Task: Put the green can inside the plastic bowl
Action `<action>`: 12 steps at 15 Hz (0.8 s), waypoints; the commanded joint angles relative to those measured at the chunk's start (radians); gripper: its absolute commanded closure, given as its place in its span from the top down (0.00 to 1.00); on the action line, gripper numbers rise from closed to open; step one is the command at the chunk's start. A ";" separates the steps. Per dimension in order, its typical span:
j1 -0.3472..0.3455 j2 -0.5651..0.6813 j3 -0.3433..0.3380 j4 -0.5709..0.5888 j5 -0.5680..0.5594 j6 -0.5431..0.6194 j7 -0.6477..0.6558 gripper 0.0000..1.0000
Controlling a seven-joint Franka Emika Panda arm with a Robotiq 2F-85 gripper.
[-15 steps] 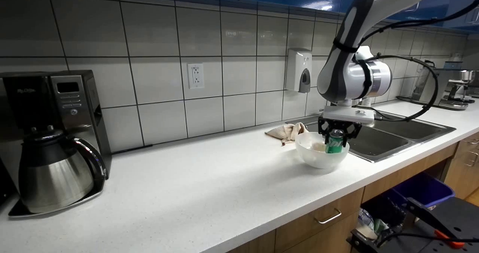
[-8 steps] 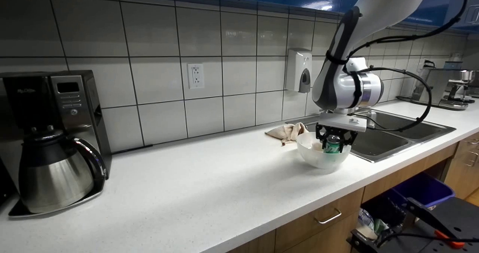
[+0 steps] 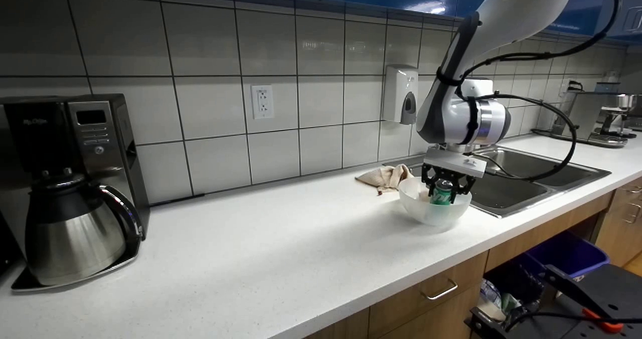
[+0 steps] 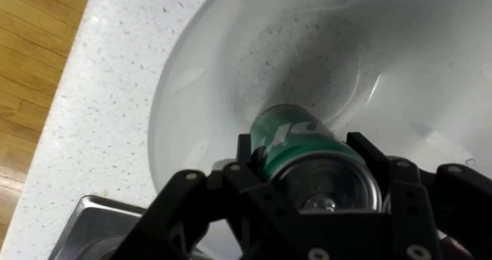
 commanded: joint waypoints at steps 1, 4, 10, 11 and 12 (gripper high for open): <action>-0.046 0.023 0.036 0.025 0.040 0.012 -0.045 0.89; -0.047 0.024 0.032 0.024 0.041 0.013 -0.043 1.00; -0.032 0.012 0.019 0.022 0.033 0.007 -0.036 1.00; -0.028 0.006 0.016 0.021 0.032 0.005 -0.034 1.00; -0.023 -0.001 0.013 0.020 0.030 0.004 -0.033 1.00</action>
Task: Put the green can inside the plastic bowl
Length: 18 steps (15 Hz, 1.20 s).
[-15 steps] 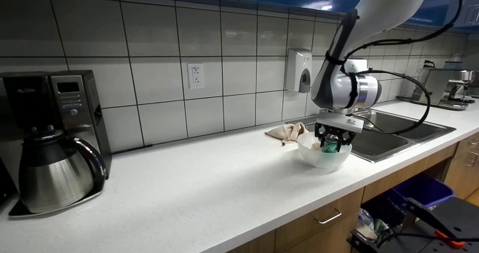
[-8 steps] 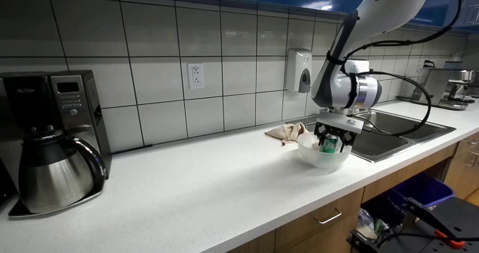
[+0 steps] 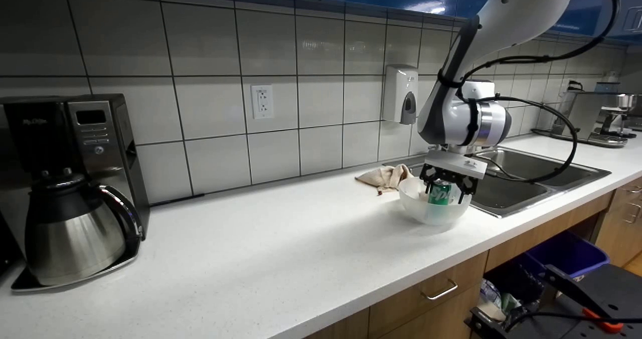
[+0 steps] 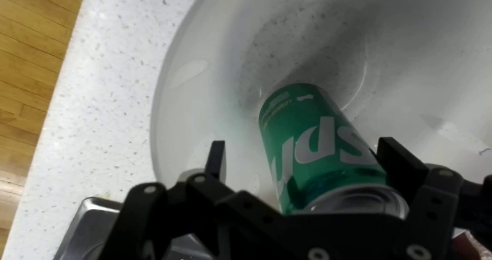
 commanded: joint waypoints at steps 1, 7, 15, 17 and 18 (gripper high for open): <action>0.004 -0.032 0.000 -0.002 0.016 0.005 -0.031 1.00; 0.043 -0.098 -0.028 -0.017 0.003 0.004 -0.020 1.00; 0.096 -0.220 -0.038 -0.061 -0.002 -0.040 -0.023 1.00; 0.106 -0.257 -0.022 -0.085 0.000 -0.058 -0.029 1.00; 0.109 -0.276 -0.011 -0.096 0.003 -0.071 -0.033 1.00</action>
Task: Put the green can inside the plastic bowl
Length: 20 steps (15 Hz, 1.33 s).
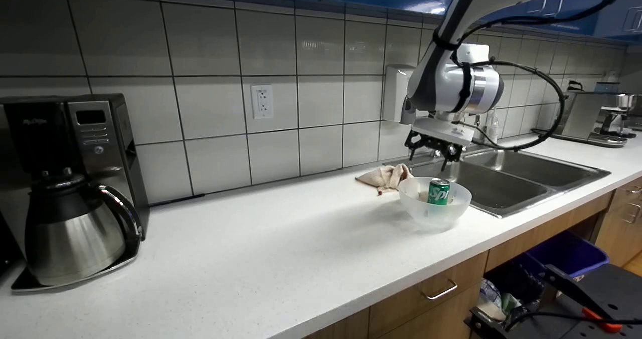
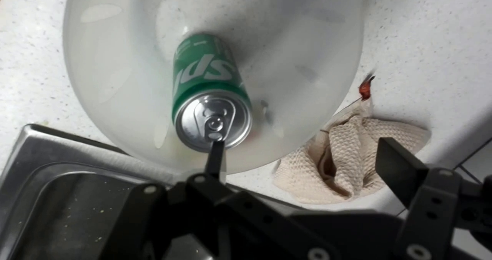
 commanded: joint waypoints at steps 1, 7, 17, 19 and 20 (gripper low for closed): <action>0.017 -0.112 0.025 -0.072 0.006 -0.066 -0.031 1.00; 0.053 -0.242 0.085 -0.143 0.024 -0.132 -0.066 1.00; 0.202 -0.496 0.185 -0.268 0.026 -0.259 -0.109 1.00; 0.233 -0.539 0.199 -0.274 0.022 -0.305 -0.093 1.00; 0.246 -0.557 0.204 -0.267 0.025 -0.345 -0.086 1.00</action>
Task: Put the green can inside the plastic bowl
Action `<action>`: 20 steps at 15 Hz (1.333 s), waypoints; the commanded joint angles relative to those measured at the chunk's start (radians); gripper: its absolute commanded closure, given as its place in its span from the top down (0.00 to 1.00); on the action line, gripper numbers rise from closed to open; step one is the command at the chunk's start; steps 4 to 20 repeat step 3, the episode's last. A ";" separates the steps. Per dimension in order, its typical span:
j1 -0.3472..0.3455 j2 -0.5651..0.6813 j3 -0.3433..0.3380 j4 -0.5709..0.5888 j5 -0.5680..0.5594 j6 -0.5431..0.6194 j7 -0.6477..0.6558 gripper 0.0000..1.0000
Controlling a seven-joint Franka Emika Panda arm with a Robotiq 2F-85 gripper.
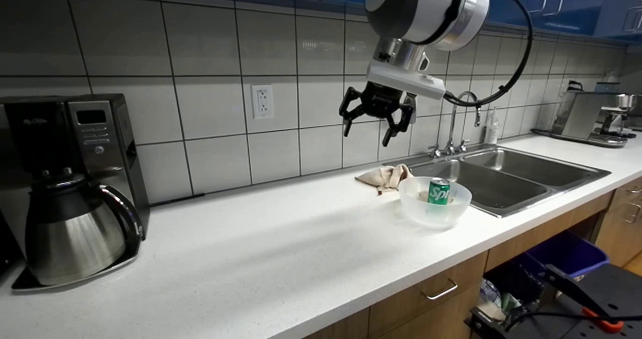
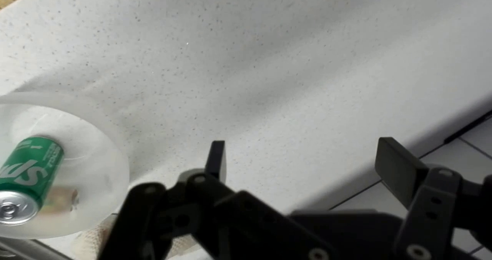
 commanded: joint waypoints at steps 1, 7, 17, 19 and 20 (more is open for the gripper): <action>0.013 -0.023 0.006 -0.003 -0.002 -0.028 0.002 1.00; 0.028 -0.058 0.015 -0.006 -0.002 -0.065 0.003 1.00; 0.028 -0.058 0.015 -0.006 -0.002 -0.065 0.003 1.00; 0.028 -0.058 0.015 -0.006 -0.002 -0.065 0.003 1.00; 0.028 -0.058 0.015 -0.006 -0.002 -0.065 0.003 1.00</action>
